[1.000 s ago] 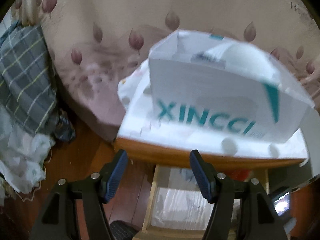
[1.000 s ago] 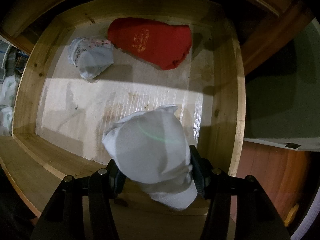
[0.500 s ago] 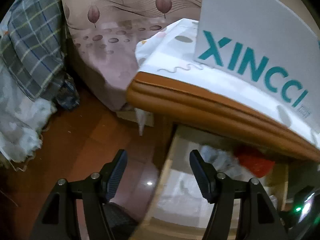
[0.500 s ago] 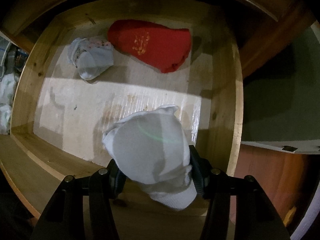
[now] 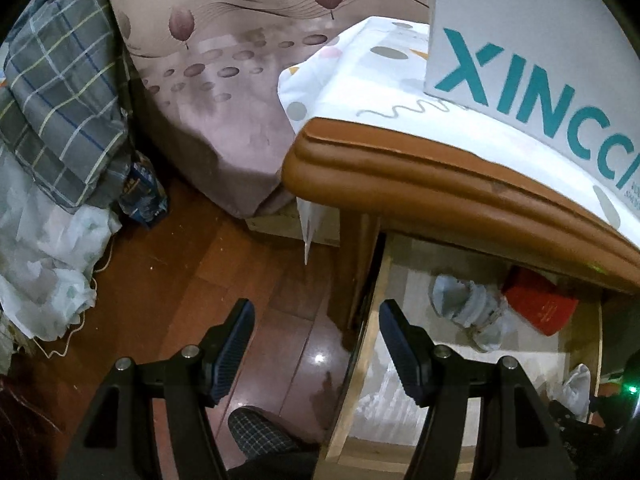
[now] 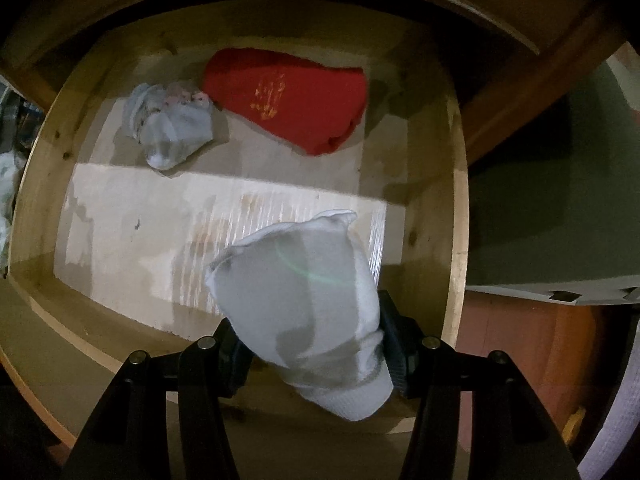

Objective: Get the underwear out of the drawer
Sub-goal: 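Move the open left tool back down toward the drawer, then carry the white sock with the right tool over the white box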

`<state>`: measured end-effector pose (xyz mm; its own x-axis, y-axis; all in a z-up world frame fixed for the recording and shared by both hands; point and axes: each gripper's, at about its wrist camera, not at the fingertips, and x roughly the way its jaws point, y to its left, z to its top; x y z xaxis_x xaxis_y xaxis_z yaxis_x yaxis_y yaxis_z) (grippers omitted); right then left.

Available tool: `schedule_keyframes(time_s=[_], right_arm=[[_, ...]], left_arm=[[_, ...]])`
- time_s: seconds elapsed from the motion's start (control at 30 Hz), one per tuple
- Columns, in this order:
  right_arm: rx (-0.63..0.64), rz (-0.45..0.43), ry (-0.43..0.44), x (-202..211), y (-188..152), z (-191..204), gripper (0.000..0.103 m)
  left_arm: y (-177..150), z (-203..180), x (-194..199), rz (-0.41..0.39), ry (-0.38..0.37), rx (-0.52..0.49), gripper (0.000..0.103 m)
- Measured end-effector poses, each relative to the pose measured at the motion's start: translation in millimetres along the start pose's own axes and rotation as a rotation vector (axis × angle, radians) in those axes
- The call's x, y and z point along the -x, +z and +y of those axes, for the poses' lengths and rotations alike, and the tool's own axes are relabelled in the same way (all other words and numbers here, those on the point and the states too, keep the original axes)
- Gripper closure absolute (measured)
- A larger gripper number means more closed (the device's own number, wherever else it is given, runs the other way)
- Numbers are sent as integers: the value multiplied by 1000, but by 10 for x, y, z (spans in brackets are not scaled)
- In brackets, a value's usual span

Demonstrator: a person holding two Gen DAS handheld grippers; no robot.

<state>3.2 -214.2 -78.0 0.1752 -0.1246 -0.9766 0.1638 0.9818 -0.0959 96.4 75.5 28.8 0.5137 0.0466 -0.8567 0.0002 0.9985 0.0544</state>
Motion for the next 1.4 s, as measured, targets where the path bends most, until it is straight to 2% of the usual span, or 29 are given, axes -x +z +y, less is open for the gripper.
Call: schedule_keyframes(time_s=[0.2,0.37,0.57,0.8,1.0,1.13,1.27,1.4], right_arm=[[-16,-53,13,314,131,12,52],[-1,-102,28,732,157,-12,52],[15,-160,35,1301,141,-53,52],[32,-286,49,2121,344,-117,52],[31,-407,56,2763,697,-147,51],[15,-461,47,2990,1023,-153,51],[4,-495,29,3116,1311,-160,51],[10,-496,0,3062,1586,-67,51]], left_arm=[[63,13,-1,-6,2,31,37],[85,-7,39,-21,2,24,37],[96,57,38,-21,11,50,37],[115,224,51,-22,16,118,37],[138,282,24,-13,28,139,37],[136,267,16,-13,34,129,37],[141,293,6,-9,40,136,37],[156,331,0,-6,41,149,37]])
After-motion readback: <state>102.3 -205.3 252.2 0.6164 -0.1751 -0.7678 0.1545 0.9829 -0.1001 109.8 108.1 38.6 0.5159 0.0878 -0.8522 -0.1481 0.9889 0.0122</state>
